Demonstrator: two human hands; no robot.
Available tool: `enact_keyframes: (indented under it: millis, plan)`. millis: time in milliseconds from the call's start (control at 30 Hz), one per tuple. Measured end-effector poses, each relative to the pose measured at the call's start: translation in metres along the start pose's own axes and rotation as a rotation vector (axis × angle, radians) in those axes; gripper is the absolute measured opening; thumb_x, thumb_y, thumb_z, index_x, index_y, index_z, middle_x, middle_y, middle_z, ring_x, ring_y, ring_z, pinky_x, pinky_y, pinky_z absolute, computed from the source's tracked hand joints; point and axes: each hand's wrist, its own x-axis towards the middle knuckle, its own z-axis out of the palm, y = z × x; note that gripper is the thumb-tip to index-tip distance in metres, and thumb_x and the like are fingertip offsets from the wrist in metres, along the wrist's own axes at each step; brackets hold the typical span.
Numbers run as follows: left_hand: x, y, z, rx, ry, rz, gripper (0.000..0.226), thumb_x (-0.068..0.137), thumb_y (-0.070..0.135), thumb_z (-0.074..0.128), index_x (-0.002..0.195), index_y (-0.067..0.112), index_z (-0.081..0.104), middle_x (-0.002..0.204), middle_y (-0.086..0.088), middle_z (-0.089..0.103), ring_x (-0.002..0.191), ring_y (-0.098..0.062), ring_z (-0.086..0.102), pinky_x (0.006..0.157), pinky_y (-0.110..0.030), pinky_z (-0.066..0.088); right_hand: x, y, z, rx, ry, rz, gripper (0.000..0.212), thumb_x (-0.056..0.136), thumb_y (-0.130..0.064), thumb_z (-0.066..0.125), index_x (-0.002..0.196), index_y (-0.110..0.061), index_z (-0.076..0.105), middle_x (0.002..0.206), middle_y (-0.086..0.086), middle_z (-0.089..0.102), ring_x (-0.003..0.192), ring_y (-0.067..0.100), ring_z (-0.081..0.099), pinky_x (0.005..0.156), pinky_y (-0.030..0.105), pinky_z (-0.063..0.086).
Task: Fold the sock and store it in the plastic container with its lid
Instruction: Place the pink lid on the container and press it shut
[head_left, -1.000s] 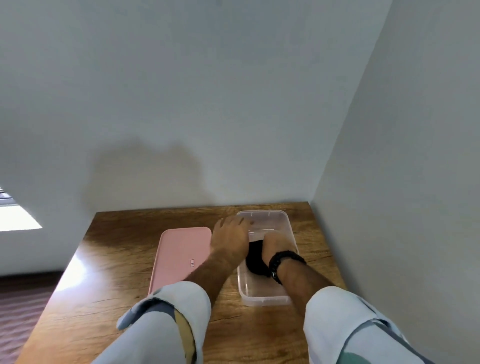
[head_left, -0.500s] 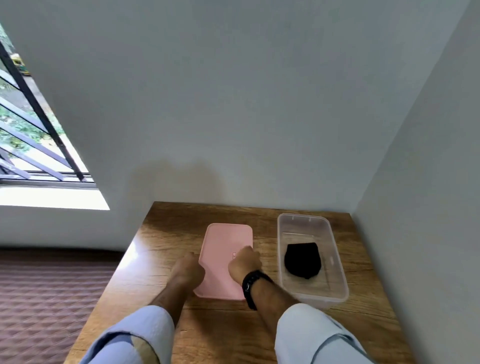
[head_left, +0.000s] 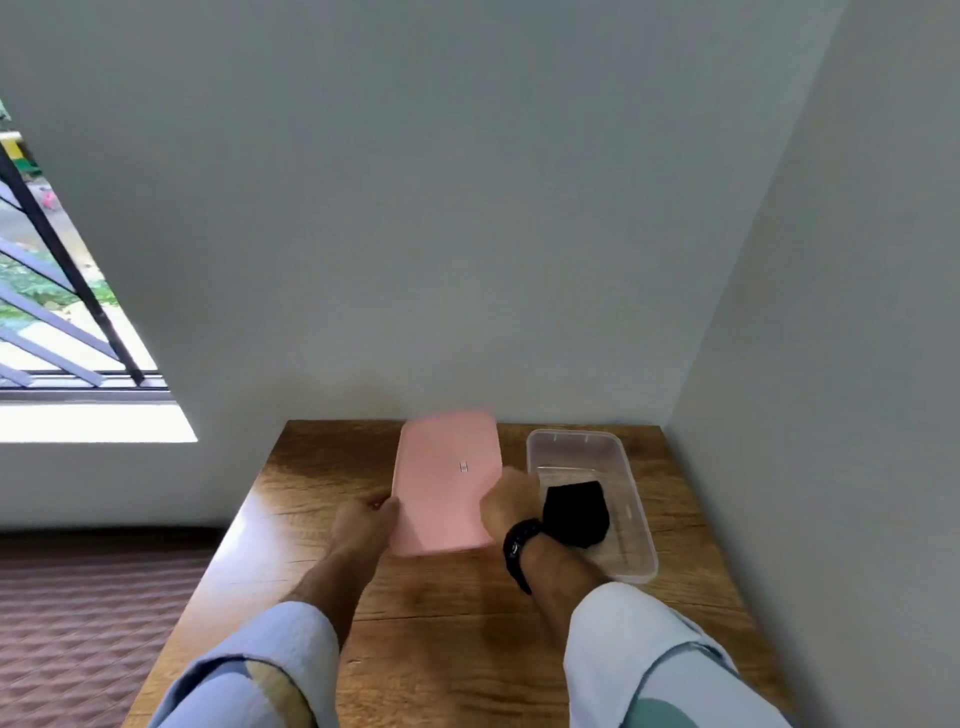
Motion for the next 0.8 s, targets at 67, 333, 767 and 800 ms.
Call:
enact_keyframes:
  millis: [67, 333, 767, 800]
  plan:
    - [0.001, 0.017, 0.005, -0.008, 0.030, 0.052, 0.031, 0.101, 0.013, 0.060, 0.129, 0.008, 0.072, 0.118, -0.009, 0.075, 0.106, -0.031, 0.071, 0.095, -0.049, 0.062, 0.004, -0.002, -0.017, 0.001, 0.033, -0.041, 0.033, 0.099, -0.007, 0.040, 0.116, -0.002, 0.068, 0.124, 0.017, 0.067, 0.116, 0.033, 0.063, 0.092, 0.036, 0.055]
    - [-0.045, 0.055, 0.089, 0.065, -0.143, 0.142, 0.030, 0.098, 0.012, 0.066, 0.127, 0.007, 0.073, 0.124, -0.012, 0.074, 0.113, -0.031, 0.070, 0.101, -0.050, 0.060, -0.004, 0.065, -0.106, -0.090, 0.207, 0.058, 0.039, 0.100, -0.011, 0.035, 0.121, -0.005, 0.068, 0.126, 0.015, 0.067, 0.114, 0.032, 0.063, 0.093, 0.037, 0.055]
    - [-0.095, 0.068, 0.165, 0.288, -0.189, 0.250, 0.035, 0.096, 0.011, 0.056, 0.126, 0.011, 0.074, 0.125, -0.010, 0.075, 0.115, -0.031, 0.069, 0.103, -0.045, 0.058, -0.014, 0.150, -0.154, 0.168, 0.167, 0.189, 0.036, 0.102, -0.013, 0.038, 0.116, -0.010, 0.070, 0.124, 0.012, 0.068, 0.098, 0.028, 0.060, 0.078, 0.029, 0.042]
    - [-0.094, 0.065, 0.165, 0.292, -0.184, 0.243, 0.035, 0.096, 0.011, 0.056, 0.126, 0.010, 0.074, 0.125, -0.011, 0.075, 0.114, -0.032, 0.069, 0.103, -0.046, 0.058, -0.014, 0.150, -0.152, 0.175, 0.165, 0.182, 0.037, 0.102, -0.013, 0.037, 0.118, -0.012, 0.070, 0.125, 0.011, 0.068, 0.103, 0.029, 0.061, 0.080, 0.029, 0.042]
